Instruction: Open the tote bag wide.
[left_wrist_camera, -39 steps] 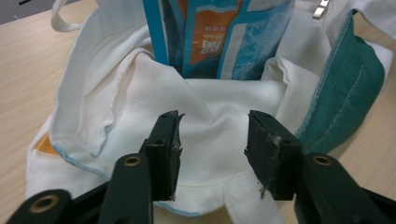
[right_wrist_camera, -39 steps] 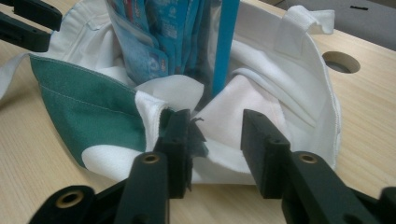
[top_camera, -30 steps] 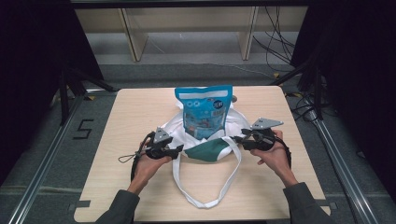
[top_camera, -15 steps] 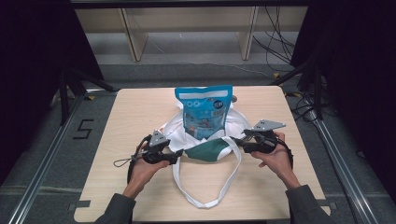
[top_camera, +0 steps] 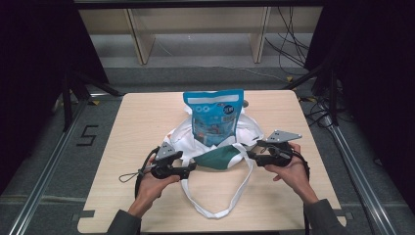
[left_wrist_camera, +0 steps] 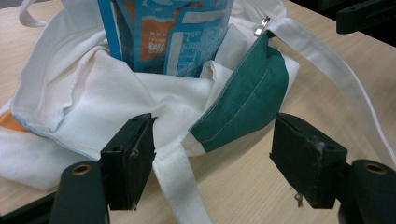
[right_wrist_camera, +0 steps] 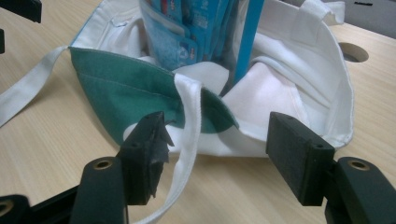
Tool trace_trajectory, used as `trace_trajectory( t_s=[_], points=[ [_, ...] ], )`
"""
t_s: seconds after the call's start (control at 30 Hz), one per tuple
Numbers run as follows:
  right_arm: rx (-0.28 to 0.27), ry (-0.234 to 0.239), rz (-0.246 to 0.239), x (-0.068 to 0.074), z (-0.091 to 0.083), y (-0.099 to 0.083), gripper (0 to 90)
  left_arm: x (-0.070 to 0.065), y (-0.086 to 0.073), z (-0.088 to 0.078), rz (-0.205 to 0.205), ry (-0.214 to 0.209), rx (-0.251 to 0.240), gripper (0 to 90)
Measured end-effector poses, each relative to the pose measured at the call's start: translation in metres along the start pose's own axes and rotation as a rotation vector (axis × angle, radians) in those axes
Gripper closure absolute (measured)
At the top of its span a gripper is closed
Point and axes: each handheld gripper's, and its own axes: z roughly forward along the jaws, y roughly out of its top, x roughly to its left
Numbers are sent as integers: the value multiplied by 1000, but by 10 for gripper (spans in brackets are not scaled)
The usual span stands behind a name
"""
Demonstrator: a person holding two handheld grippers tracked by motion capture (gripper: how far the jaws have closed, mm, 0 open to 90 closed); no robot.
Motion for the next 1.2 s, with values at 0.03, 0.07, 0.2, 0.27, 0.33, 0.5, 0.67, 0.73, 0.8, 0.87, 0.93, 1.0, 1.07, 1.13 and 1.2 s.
trace_trajectory(
  t_s=[0.03, 0.07, 0.2, 0.27, 0.33, 0.5, 0.67, 0.73, 0.8, 0.87, 0.93, 1.0, 1.07, 1.13, 1.2],
  points=[
    [10, 1, 16, 1, -1, -1, 388, -1, -1, -1, -6, 3, -2, 297],
    [-11, -1, -4, 1, 0, -1, 388, -1, -2, -2, -4, 2, -2, 296],
    [-12, 8, -7, 3, -1, -3, 385, -3, -6, -8, -2, 4, -4, 292],
    [-10, 8, 10, 6, -2, -4, 383, -4, -7, -9, 6, 8, 2, 292],
    [-10, 10, -7, 7, -3, -4, 382, -4, -9, -10, 15, 12, 3, 289],
    [1, 18, 9, 13, -3, -7, 376, -5, -15, -12, 15, 8, 8, 283],
    [0, 19, -10, 15, -3, -10, 350, -8, -21, -14, 16, 0, 6, 212],
    [14, 28, -2, 16, -4, -12, 338, -9, -24, -17, -9, -2, -8, 182],
    [20, 26, 28, 19, -4, -15, 316, -9, -26, -18, -12, -14, -18, 170],
    [40, 35, 24, 20, -4, -17, 312, -9, -32, -23, -15, -5, -29, 153],
    [49, 44, 30, 22, -4, -19, 311, -8, -36, -26, -13, 1, -29, 153],
    [53, 46, 11, 23, -3, -19, 309, -7, -40, -27, -17, 3, -15, 157],
    [49, 40, -6, 25, -3, -20, 309, -6, -44, -27, 8, 4, 17, 155],
    [51, 44, -6, 27, -2, -20, 309, -8, -48, -28, 6, 4, 19, 157],
    [64, 49, -6, 29, -2, -20, 309, -9, -49, -30, 24, -6, 25, 157]
  ],
)
